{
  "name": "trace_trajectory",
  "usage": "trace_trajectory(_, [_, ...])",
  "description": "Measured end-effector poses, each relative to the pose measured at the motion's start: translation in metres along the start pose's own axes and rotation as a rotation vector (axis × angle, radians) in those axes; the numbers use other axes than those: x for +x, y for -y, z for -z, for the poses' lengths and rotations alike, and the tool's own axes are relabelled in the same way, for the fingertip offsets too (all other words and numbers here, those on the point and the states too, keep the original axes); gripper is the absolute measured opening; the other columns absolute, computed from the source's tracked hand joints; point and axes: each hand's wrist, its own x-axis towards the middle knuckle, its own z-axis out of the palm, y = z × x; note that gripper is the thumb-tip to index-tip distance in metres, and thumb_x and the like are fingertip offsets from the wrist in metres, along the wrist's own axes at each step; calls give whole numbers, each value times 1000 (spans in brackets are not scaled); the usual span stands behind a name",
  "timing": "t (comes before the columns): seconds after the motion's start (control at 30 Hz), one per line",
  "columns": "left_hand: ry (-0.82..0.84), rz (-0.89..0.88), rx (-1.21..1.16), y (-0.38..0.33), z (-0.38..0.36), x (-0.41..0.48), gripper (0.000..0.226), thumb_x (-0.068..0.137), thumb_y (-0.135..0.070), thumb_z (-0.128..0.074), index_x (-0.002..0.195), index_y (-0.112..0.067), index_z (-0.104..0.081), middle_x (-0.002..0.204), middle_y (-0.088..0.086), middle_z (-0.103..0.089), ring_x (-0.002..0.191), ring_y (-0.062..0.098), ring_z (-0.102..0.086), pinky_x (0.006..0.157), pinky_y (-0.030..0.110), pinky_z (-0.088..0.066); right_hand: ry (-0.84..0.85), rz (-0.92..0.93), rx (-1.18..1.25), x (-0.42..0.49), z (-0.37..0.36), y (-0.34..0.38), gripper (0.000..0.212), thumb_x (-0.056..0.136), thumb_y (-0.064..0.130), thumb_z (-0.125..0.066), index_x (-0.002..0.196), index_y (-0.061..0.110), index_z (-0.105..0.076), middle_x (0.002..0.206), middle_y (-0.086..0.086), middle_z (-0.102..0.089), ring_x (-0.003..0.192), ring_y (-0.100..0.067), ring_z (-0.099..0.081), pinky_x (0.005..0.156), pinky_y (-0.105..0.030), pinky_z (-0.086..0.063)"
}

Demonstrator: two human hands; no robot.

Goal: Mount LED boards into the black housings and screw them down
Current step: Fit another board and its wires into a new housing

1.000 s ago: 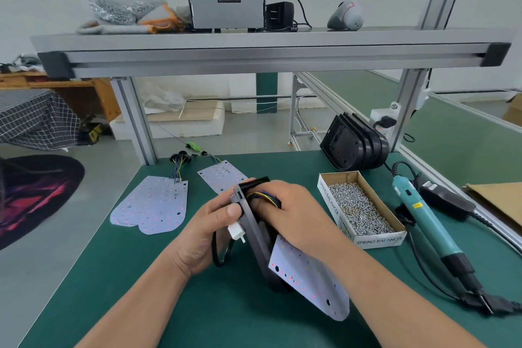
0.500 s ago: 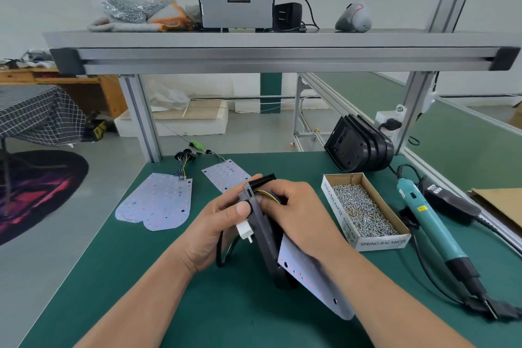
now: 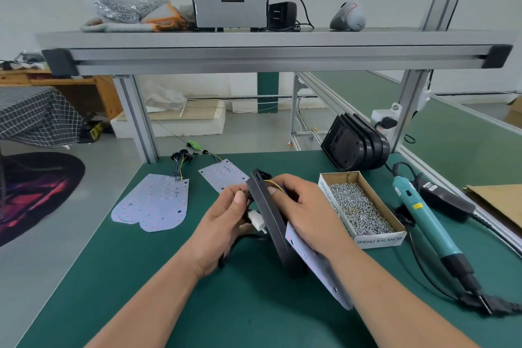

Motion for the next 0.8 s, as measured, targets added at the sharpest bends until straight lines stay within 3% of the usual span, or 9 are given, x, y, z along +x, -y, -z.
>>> trace_trajectory(0.1, [-41, -25, 20, 2, -2, 2, 43, 103, -37, -57, 124, 0, -59, 108, 22, -68, 97, 34, -62, 86, 49, -59, -45, 81, -23, -1, 0, 2, 16, 102, 47, -53, 100, 46, -68, 110, 24, -67, 114, -2, -62, 95, -14, -43])
trace_trajectory(0.17, [-59, -38, 43, 2, -1, 3, 37, 102, -37, -60, 119, -3, -63, 99, 17, -69, 88, 29, -63, 83, 44, -58, -33, 77, -13, -1, 1, 3, 19, 105, 42, -52, 99, 49, -69, 112, 26, -67, 117, 0, -60, 94, -8, -39])
trace_trajectory(0.3, [-60, -46, 92, 0, 1, 4, 29, 103, -39, -62, 111, -12, -68, 86, 14, -64, 70, 24, -51, 69, 35, -49, 13, 48, 13, -1, 4, 3, 22, 108, 24, -57, 104, 30, -78, 114, 22, -68, 123, -3, -59, 100, -10, -39])
trace_trajectory(0.4, [-56, -28, 122, -1, 4, 6, 39, 95, -52, -70, 110, -16, -68, 80, 14, -58, 59, 23, -42, 66, 36, -41, 87, -35, 62, -3, 3, 7, 24, 108, 26, -56, 101, 27, -79, 113, 15, -70, 121, -1, -59, 99, -15, -41])
trace_trajectory(0.5, [-39, -13, 115, 0, 6, 6, 44, 93, -54, -71, 110, -14, -66, 75, 14, -53, 52, 21, -38, 72, 42, -35, 149, -96, 34, -3, 5, 12, 27, 109, 31, -53, 98, 24, -77, 110, 8, -65, 111, -1, -60, 94, -20, -44])
trace_trajectory(0.63, [-8, -16, 87, 1, 4, 7, 35, 91, -49, -72, 105, -17, -70, 73, 9, -62, 47, 17, -40, 69, 33, -49, 246, -115, 11, -3, 7, 18, 42, 112, 31, -44, 79, 44, -67, 102, 11, -52, 98, 1, -53, 82, -14, -37])
trace_trajectory(0.73, [24, -20, 27, 2, 2, 8, 33, 92, -43, -74, 106, -13, -72, 73, 15, -56, 47, 17, -39, 77, 37, -59, 284, -104, -17, -2, 8, 12, 37, 113, 34, -41, 88, 31, -69, 101, 15, -51, 106, -1, -52, 84, -9, -36])
trace_trajectory(0.8, [6, -16, 23, 3, 5, 8, 30, 98, -36, -70, 110, -10, -72, 74, 15, -54, 48, 16, -37, 80, 39, -58, 216, -93, 43, -2, 9, 9, 34, 111, 39, -44, 93, 24, -69, 98, 15, -57, 105, -5, -58, 86, -12, -40])
